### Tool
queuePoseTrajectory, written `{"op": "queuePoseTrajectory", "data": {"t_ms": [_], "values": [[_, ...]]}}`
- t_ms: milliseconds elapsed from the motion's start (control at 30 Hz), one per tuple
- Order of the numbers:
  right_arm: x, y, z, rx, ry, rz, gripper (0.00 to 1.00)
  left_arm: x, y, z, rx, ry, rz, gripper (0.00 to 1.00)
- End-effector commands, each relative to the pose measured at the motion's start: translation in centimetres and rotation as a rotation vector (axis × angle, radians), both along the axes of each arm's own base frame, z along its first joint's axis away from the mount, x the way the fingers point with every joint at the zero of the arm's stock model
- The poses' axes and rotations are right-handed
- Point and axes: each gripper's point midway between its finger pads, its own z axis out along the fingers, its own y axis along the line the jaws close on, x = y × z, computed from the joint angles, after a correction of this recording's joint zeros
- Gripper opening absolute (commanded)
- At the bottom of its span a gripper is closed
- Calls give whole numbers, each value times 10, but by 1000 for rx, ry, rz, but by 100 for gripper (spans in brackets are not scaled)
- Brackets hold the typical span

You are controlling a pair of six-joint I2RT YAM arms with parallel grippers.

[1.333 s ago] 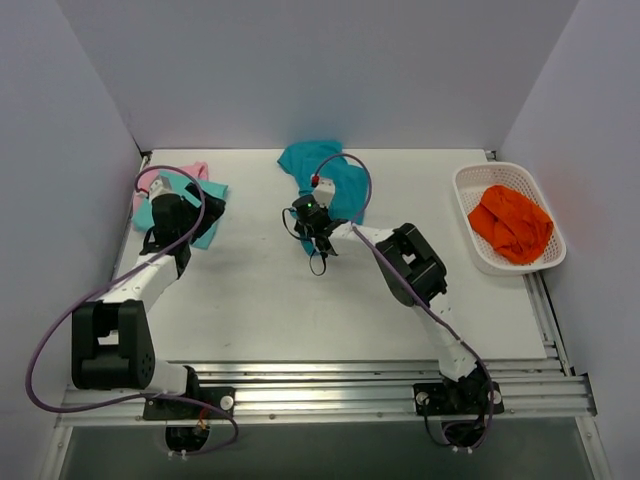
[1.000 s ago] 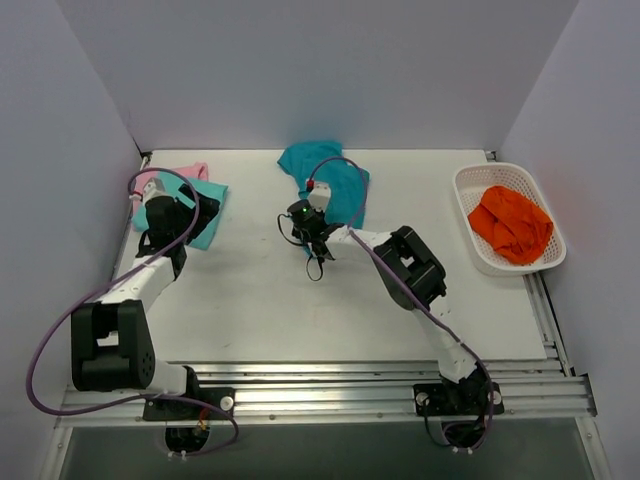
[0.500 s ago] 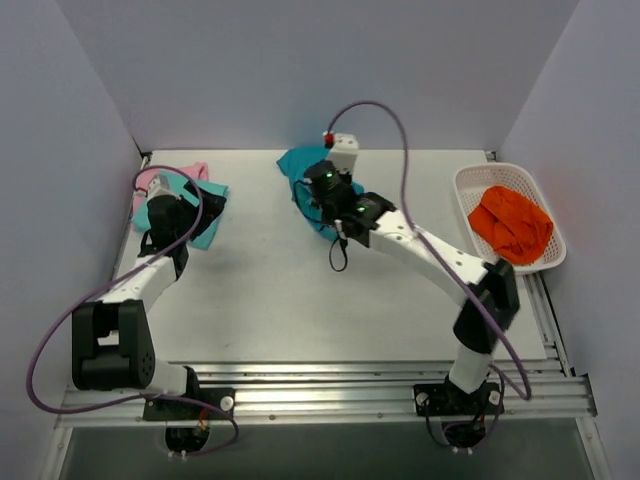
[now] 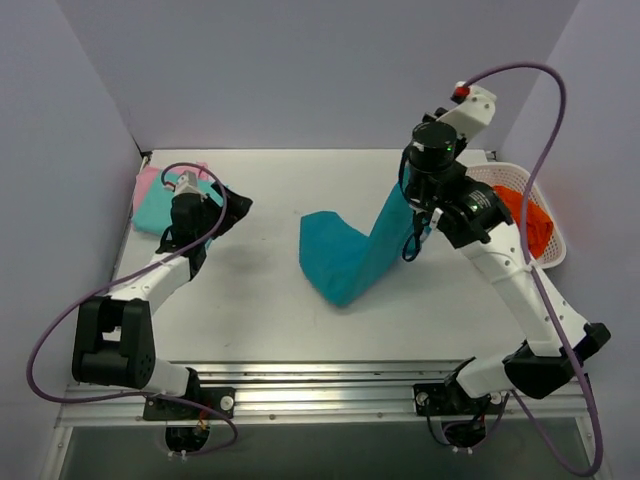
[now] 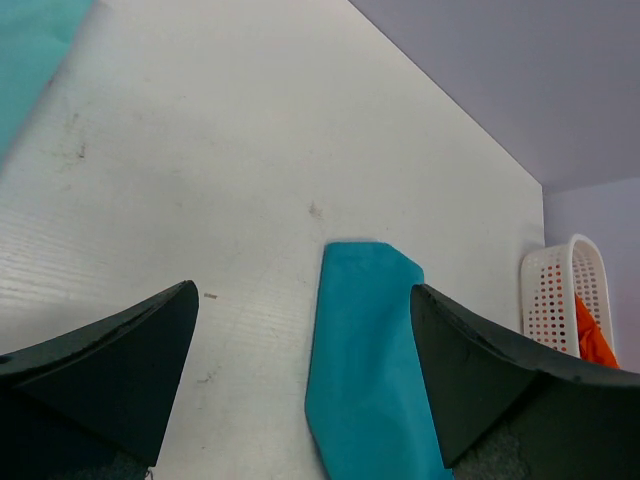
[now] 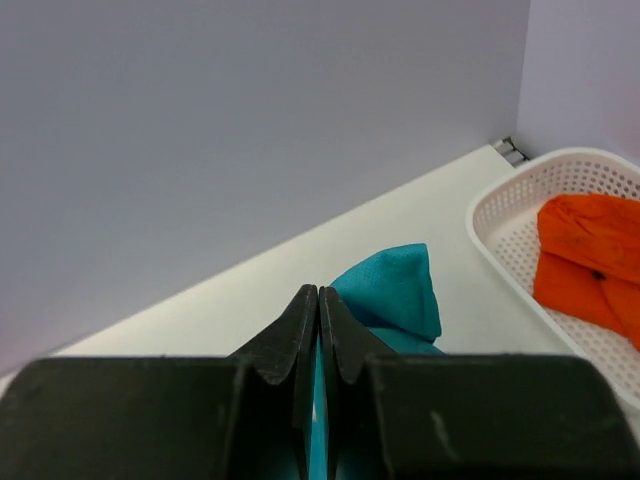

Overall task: Fold and stack the t-shirts
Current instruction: Flatten out the tshirt

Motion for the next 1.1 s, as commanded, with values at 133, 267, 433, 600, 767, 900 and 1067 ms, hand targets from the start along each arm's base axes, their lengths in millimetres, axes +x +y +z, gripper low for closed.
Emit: {"op": "queuePoseTrajectory", "data": {"t_ms": [133, 267, 433, 600, 767, 900, 1067], "values": [[26, 40, -101, -85, 208, 100, 0, 12, -65, 18, 13, -66, -139, 98], [44, 89, -106, -97, 226, 273, 0, 12, -80, 22, 29, -87, -160, 98], [6, 155, 10, -195, 18, 442, 0, 16, -76, 23, 47, -88, -147, 98], [-113, 135, 113, -68, -196, 445, 0, 18, -60, 37, 62, -112, -113, 98], [-150, 8, 71, 6, -110, 78, 0, 16, -34, 48, 82, -129, -71, 97], [-160, -45, 23, -2, 5, -134, 0, 13, -14, 52, 94, -130, -38, 97], [-146, -54, -10, -87, 3, -314, 0, 5, -8, 47, 102, -109, -22, 97]]}}
